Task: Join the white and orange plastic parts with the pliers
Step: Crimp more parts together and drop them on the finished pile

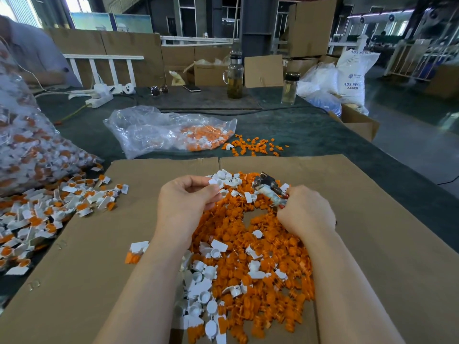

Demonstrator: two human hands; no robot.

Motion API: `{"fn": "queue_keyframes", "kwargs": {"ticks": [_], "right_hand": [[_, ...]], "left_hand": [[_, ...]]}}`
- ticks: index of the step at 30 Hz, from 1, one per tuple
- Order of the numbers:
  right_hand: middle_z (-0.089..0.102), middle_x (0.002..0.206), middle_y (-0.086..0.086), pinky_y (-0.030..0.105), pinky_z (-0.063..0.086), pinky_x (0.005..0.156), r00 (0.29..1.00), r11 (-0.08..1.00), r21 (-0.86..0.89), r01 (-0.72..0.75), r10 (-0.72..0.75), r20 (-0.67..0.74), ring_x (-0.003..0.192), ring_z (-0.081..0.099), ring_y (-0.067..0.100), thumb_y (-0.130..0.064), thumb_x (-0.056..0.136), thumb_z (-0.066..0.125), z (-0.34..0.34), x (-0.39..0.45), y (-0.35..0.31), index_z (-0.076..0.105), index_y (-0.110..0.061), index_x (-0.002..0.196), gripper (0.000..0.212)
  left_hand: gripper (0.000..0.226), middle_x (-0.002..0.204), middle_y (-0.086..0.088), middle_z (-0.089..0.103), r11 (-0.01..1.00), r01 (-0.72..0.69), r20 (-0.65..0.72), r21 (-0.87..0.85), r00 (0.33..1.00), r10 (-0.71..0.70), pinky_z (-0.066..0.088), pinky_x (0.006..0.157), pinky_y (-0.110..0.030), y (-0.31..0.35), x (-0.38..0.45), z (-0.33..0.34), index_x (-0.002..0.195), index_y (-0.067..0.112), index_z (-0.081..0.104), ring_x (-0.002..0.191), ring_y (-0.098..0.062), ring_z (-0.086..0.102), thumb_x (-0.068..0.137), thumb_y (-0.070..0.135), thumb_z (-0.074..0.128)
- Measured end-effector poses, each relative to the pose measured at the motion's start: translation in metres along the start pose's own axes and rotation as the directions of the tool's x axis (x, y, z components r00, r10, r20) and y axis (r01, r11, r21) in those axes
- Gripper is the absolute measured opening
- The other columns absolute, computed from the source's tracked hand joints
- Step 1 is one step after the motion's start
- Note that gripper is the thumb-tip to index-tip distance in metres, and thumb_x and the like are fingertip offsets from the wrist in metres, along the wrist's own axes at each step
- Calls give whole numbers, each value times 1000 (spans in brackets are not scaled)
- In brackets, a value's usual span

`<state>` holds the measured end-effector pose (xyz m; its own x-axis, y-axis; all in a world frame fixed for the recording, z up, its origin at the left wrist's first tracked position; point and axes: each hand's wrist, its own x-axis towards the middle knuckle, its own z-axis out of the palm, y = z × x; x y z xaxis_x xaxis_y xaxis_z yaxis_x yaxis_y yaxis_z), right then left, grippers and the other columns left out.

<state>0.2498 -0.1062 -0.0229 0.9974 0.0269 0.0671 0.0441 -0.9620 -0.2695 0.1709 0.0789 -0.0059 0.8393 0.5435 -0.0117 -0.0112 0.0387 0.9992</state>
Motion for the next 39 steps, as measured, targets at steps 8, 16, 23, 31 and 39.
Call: {"fn": "queue_keyframes", "kwargs": {"ticks": [8, 16, 23, 31, 39], "right_hand": [[61, 77, -7, 28, 50, 53, 982, 892, 417, 175, -130, -134, 65, 60, 9, -34, 89, 63, -2, -5, -21, 59, -21, 90, 13], [69, 80, -3, 25, 53, 72, 961, 398, 881, 257, -198, -191, 78, 65, 7, -23, 87, 69, 0, -25, -50, 66, -25, 88, 3], [67, 77, -9, 14, 49, 65, 940, 461, 820, 339, -208, -271, 73, 64, 2, -24, 89, 68, 6, -27, -57, 65, -24, 93, 5], [66, 79, -10, 21, 54, 68, 930, 483, 796, 366, -165, -327, 76, 64, 4, -26, 88, 70, 9, -27, -58, 66, -19, 97, 12], [67, 82, -10, 23, 55, 71, 923, 497, 780, 381, -147, -357, 79, 65, 4, -27, 87, 71, 9, -29, -59, 68, -14, 101, 19]], "left_hand": [[10, 69, -1, 75, 1000, 11, -1, -7, 1000, -11, 53, 54, -15, 1, -2, 4, 88, 9, 70, 66, -12, 74, 83, 7, 77], [6, 68, -8, 74, 990, 39, 28, -136, 999, -35, 57, 57, -19, 1, -4, 10, 84, 4, 69, 69, -18, 75, 83, 1, 74], [7, 71, -12, 75, 985, 26, 60, -170, 998, -16, 55, 57, -19, 2, -7, 11, 86, 3, 71, 69, -18, 75, 80, 2, 76], [7, 72, -14, 75, 982, -33, 40, -187, 998, 41, 56, 59, -20, 5, -9, 13, 83, 4, 74, 68, -20, 75, 78, 0, 78], [9, 74, -10, 75, 987, -120, 13, -108, 992, 122, 60, 69, -28, 4, -9, 11, 79, 10, 76, 75, -27, 75, 76, 4, 81]]}}
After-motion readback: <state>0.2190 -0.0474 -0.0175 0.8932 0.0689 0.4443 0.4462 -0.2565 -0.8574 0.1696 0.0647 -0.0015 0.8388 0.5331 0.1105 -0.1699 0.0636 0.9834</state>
